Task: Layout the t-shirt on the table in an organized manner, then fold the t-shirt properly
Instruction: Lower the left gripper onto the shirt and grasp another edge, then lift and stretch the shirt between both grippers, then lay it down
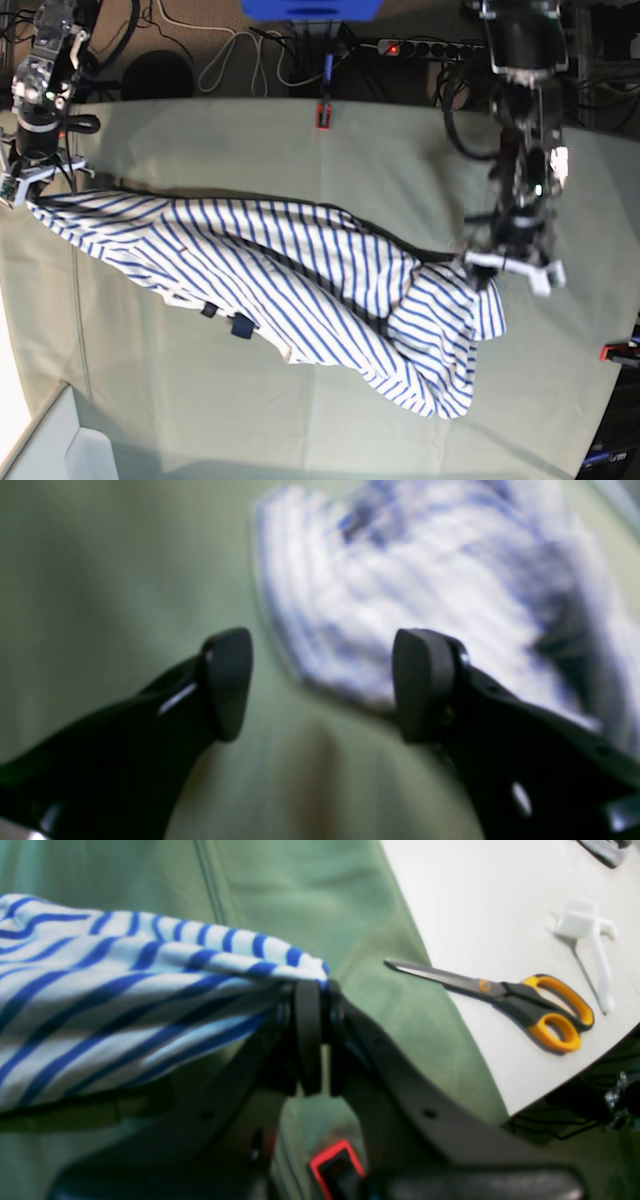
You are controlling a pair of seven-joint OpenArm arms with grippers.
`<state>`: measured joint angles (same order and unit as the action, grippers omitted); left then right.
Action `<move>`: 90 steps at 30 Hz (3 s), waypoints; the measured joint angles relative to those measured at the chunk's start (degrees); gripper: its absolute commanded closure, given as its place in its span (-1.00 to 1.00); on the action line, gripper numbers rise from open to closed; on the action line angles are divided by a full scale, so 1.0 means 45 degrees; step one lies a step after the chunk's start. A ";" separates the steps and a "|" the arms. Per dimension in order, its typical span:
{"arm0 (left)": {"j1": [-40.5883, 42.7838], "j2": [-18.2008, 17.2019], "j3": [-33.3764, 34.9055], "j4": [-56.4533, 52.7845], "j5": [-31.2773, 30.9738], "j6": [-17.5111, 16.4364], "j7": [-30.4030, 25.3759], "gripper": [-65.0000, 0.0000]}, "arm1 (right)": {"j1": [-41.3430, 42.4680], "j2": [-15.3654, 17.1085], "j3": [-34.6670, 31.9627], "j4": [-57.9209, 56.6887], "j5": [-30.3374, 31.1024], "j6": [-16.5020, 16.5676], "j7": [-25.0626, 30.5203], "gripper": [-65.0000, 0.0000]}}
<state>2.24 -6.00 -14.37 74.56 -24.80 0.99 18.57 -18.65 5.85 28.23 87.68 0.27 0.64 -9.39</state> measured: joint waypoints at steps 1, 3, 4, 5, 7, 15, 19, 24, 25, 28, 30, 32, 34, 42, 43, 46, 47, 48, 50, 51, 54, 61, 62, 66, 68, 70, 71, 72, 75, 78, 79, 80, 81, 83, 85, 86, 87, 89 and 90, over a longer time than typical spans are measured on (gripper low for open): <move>0.0097 0.0005 0.0024 -0.0291 -0.0029 -0.0034 -0.0107 -0.31 | 0.0005 0.0000 -0.0005 0.0000 -0.0005 0.0000 0.0005 1.00; 0.0121 0.0073 0.0063 -0.0884 -0.0087 -0.0155 -0.0311 -0.31 | 0.0015 -0.0010 -0.0010 0.0000 -0.0005 0.0005 0.0000 1.00; 0.0005 0.0107 0.0097 -0.1248 -0.0087 -0.0219 -0.0291 -0.31 | 0.0029 -0.0010 -0.0010 0.0000 0.0000 0.0005 0.0000 1.00; -0.0063 0.0136 0.0112 -0.1583 -0.0073 -0.0253 -0.0457 -0.31 | 0.0053 -0.0005 -0.0010 0.0000 -0.0005 0.0005 -0.0005 1.00; -0.0194 0.0141 0.0117 -0.1885 -0.0078 -0.0272 -0.0724 -0.31 | 0.0083 0.0000 -0.0005 0.0000 -0.0005 0.0005 -0.0005 1.00; -0.1525 0.0107 0.0563 -0.3313 0.0005 -0.0248 -0.0957 -0.31 | 0.0083 0.0000 -0.0015 0.0000 -0.0005 0.0005 0.0005 1.00; -0.2132 0.0121 0.1229 -0.3847 0.0010 -0.0189 -0.0855 -0.28 | 0.0097 0.0000 -0.0015 -0.0015 0.0000 0.0005 0.0000 1.00; -0.2059 0.0126 0.1239 -0.3808 -0.0175 -0.0243 -0.0622 0.70 | 0.0189 0.0000 -0.0010 -0.0024 -0.0005 0.0005 -0.0034 1.00; -0.2050 0.0131 0.1243 -0.3789 -0.0151 -0.0253 -0.0544 1.00 | 0.0277 0.0005 -0.0005 -0.0039 -0.0005 0.0005 -0.0083 1.00; -0.1836 0.0151 0.1239 -0.3371 -0.0204 -0.0155 -0.0359 0.92 | 0.0476 0.0010 -0.0015 -0.0219 0.0005 0.0000 0.0044 1.00; -0.1511 0.0102 0.1214 -0.2759 -0.0185 -0.0131 -0.0340 1.00 | 0.0573 0.0029 -0.0015 -0.0457 0.0000 0.0000 0.0000 1.00; -0.0801 0.0146 0.0719 -0.1472 -0.0204 -0.0121 -0.0146 1.00 | 0.0617 0.0024 -0.0005 -0.0593 0.0010 0.0000 -0.0083 1.00; 0.0039 0.0170 -0.0029 0.0117 -0.0228 -0.0155 -0.0209 1.00 | 0.0695 0.0034 -0.0015 -0.0641 -0.0015 0.0005 -0.0034 1.00; 0.1642 0.0102 -0.3468 0.4430 -0.0223 -0.0262 0.1739 1.00 | 0.0719 0.0029 -0.0015 -0.0636 0.0005 0.0000 0.0034 1.00; 0.1608 0.0097 -0.4148 0.4789 -0.0214 -0.0262 0.2458 1.00 | 0.0753 0.0034 -0.0015 -0.0627 0.0005 0.0005 0.0049 1.00; 0.1394 0.0083 -0.5809 0.5688 -0.0228 -0.0262 0.4250 1.00 | 0.0952 0.0034 -0.0010 -0.0617 -0.0005 0.0005 0.0073 1.00; 0.1200 0.0068 -0.6368 0.5935 -0.0248 -0.0262 0.4784 1.00 | 0.1001 0.0034 -0.0019 -0.0593 0.0000 0.0010 0.0087 1.00; 0.1010 -0.0039 -0.6883 0.6164 -0.0228 -0.0262 0.5309 1.00 | 0.0996 0.0034 -0.0029 -0.0559 0.0005 0.0005 0.0087 1.00; 0.0675 -0.0418 -0.7718 0.6586 -0.0311 -0.0311 0.6295 1.00 | 0.0952 0.0092 -0.0044 -0.0389 -0.0010 0.0019 -0.0010 1.00; 0.0520 -0.0544 -0.8106 0.6751 -0.0340 -0.0355 0.6630 1.00 | 0.0908 0.0189 -0.0063 -0.0296 0.0015 0.0049 -0.0019 1.00; 0.0379 -0.0855 -0.8835 0.6781 -0.0282 -0.0364 0.7349 1.00 | 0.0894 0.0277 -0.0044 -0.0019 0.0015 0.0039 0.0092 1.00; 0.1399 -0.0578 -0.9141 0.6314 -0.0238 -0.0364 0.8029 1.00 | 0.0631 0.0277 -0.0044 0.0136 0.0005 0.0044 0.0097 1.00; 0.1647 -0.0364 -0.9083 0.5926 -0.0136 -0.0325 0.7917 1.00 | 0.0520 0.0277 -0.0044 0.0136 0.0005 0.0039 0.0092 1.00; 0.2040 0.0019 -0.9024 0.4061 -0.0126 -0.0287 0.8179 1.00 | 0.0374 0.0238 0.0024 0.0136 -0.0044 0.1438 0.0015 1.00; 0.2025 -0.0039 -0.9024 0.3439 -0.0126 -0.0282 0.7990 1.00 | 0.0457 0.0087 0.0034 0.0136 -0.0049 0.1899 0.0000 1.00; 0.2035 -0.0005 -0.9029 0.3113 -0.0126 -0.0267 0.8004 1.00 | 0.0457 -0.0068 0.0053 0.0146 -0.0053 0.1919 0.0000 1.00; 0.2035 0.0000 -0.9049 0.3031 -0.0117 -0.0272 0.8009 1.00 | 0.0393 -0.0073 0.0053 0.0146 -0.0053 0.1923 -0.0005 1.00; 0.2040 0.0005 -0.9049 0.3036 -0.0126 -0.0267 0.8009 1.00 | 0.0301 -0.0063 0.0044 0.0151 -0.0053 0.1923 0.0029 1.00; 0.1875 0.0010 -0.9054 0.3211 -0.0117 -0.0262 0.8072 1.00 | 0.0185 -0.0068 0.0044 0.0160 -0.0068 0.1933 -0.0039 1.00; 0.0933 0.0024 -0.9073 0.3808 -0.0296 -0.0238 0.8189 1.00 | 0.0291 -0.0058 0.0019 0.0223 -0.0063 0.1938 0.0058 1.00; 0.0384 -0.0034 -0.9058 0.3934 -0.0563 -0.0253 0.8102 1.00 | 0.0384 -0.0063 0.0015 0.0223 -0.0083 0.1953 0.0039 1.00; -0.0228 -0.0102 -0.8961 0.3959 -0.0782 -0.0325 0.8121 1.00 | 0.0486 -0.0068 0.0019 0.0223 -0.0102 0.1953 0.0019 1.00; -0.0845 -0.0194 -0.8786 0.3944 -0.0758 -0.0277 0.8106 1.00 | 0.0617 -0.0063 0.0019 0.0214 -0.0102 0.1957 -0.0053 1.00; -0.2021 -0.0461 -0.8092 0.3818 -0.0729 -0.0287 0.8024 1.00 | 0.0874 -0.0058 0.0010 0.0209 -0.0102 0.2006 -0.0019 1.00; -0.3055 -0.0583 -0.7261 0.3147 -0.0782 -0.0311 0.7854 1.00 | 0.1073 -0.0068 -0.0010 0.0219 -0.0087 0.2001 0.0010 1.00; -0.3453 -0.0559 -0.6955 0.2769 -0.0704 -0.0262 0.7868 1.00 | 0.1146 -0.0068 -0.0005 0.0219 -0.0092 0.2001 -0.0010 1.00; -0.3808 -0.0505 -0.6683 0.2327 -0.0695 -0.0272 0.7873 0.99 | 0.1209 -0.0068 -0.0005 0.0214 -0.0102 0.2001 -0.0019 1.00; -0.4517 -0.0437 -0.6178 0.1005 -0.0733 -0.0296 0.7689 0.98 | 0.1394 -0.0073 -0.0005 0.0199 -0.0112 0.2006 -0.0068 1.00; -0.4784 -0.0413 -0.5848 0.0228 -0.0670 -0.0282 0.7203 0.98 | 0.1491 -0.0068 -0.0005 0.0185 -0.0068 0.2006 -0.0063 1.00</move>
<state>-19.29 -7.86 -40.69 75.59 -27.81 -0.27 50.98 -11.94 5.54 28.21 88.51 -0.03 9.67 -9.67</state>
